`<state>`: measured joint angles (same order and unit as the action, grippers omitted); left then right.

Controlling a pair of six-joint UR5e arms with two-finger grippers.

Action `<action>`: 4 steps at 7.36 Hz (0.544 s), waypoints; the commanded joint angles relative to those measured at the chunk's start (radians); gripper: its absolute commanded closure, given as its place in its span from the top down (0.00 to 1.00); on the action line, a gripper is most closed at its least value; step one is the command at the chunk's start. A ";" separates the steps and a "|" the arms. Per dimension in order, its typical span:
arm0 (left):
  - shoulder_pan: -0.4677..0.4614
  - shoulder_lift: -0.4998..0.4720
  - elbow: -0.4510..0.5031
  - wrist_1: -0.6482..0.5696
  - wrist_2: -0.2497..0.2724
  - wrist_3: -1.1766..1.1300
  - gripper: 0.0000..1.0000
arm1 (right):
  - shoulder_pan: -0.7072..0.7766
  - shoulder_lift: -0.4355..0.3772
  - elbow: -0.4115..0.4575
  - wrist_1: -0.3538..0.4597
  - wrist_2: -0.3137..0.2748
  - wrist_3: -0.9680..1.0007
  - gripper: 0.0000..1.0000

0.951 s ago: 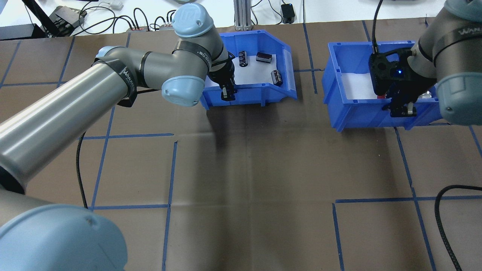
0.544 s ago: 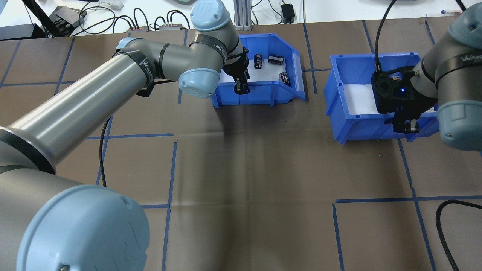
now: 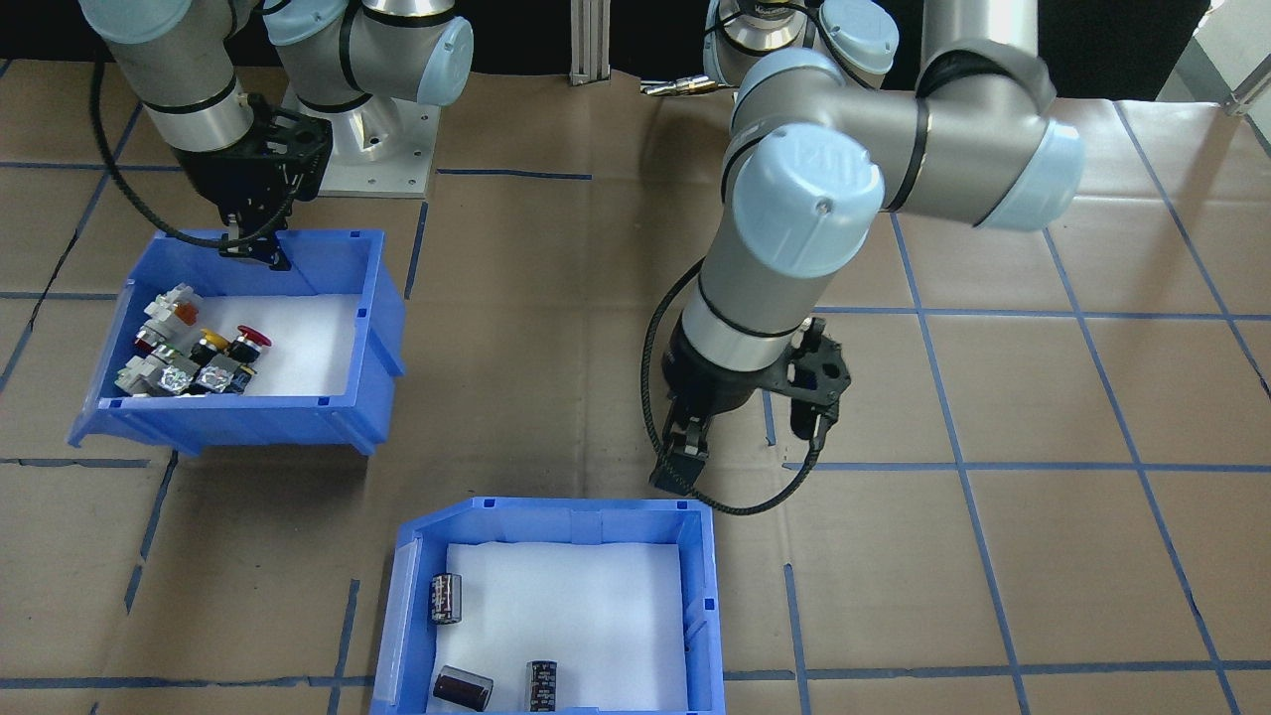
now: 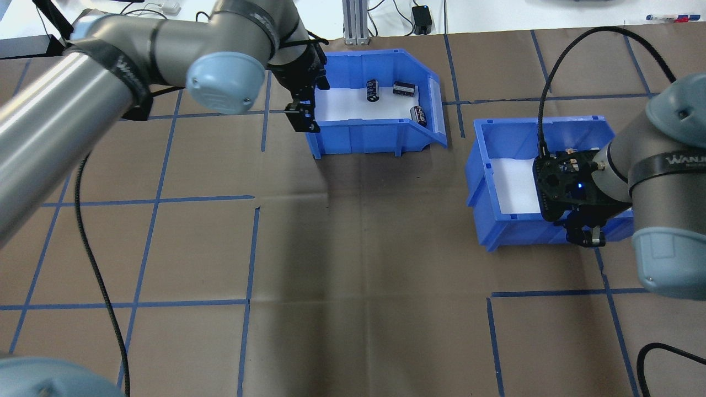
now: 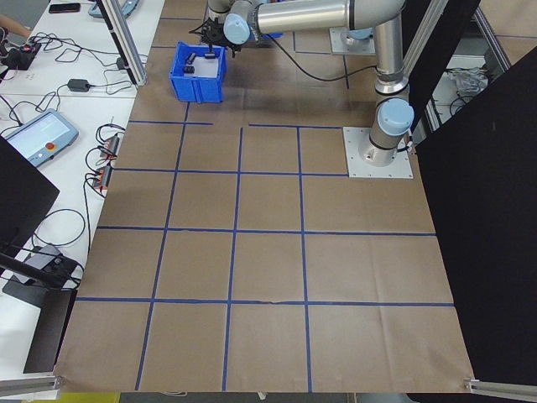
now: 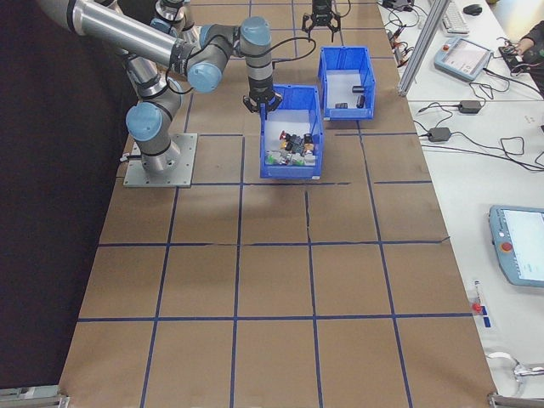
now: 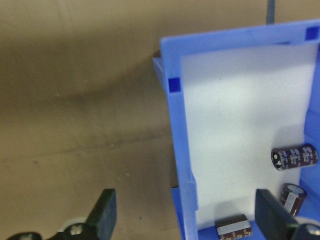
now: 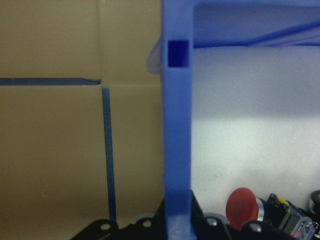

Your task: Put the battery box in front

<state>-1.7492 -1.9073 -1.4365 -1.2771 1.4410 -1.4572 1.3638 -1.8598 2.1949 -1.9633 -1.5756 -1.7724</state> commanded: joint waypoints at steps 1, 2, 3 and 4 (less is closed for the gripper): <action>0.028 0.135 -0.010 -0.213 0.167 0.484 0.99 | 0.135 -0.039 0.065 -0.008 0.000 0.141 0.00; 0.040 0.177 -0.013 -0.273 0.174 0.737 0.99 | 0.231 -0.035 0.065 -0.011 -0.003 0.231 0.00; 0.068 0.209 -0.013 -0.315 0.176 1.001 0.99 | 0.304 -0.030 0.065 -0.012 -0.010 0.313 0.00; 0.101 0.233 -0.027 -0.329 0.171 1.205 1.00 | 0.367 -0.030 0.066 -0.012 -0.012 0.382 0.00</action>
<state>-1.6839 -1.7104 -1.4525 -1.5698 1.6092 -0.5326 1.6440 -1.8915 2.2588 -1.9746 -1.5835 -1.4847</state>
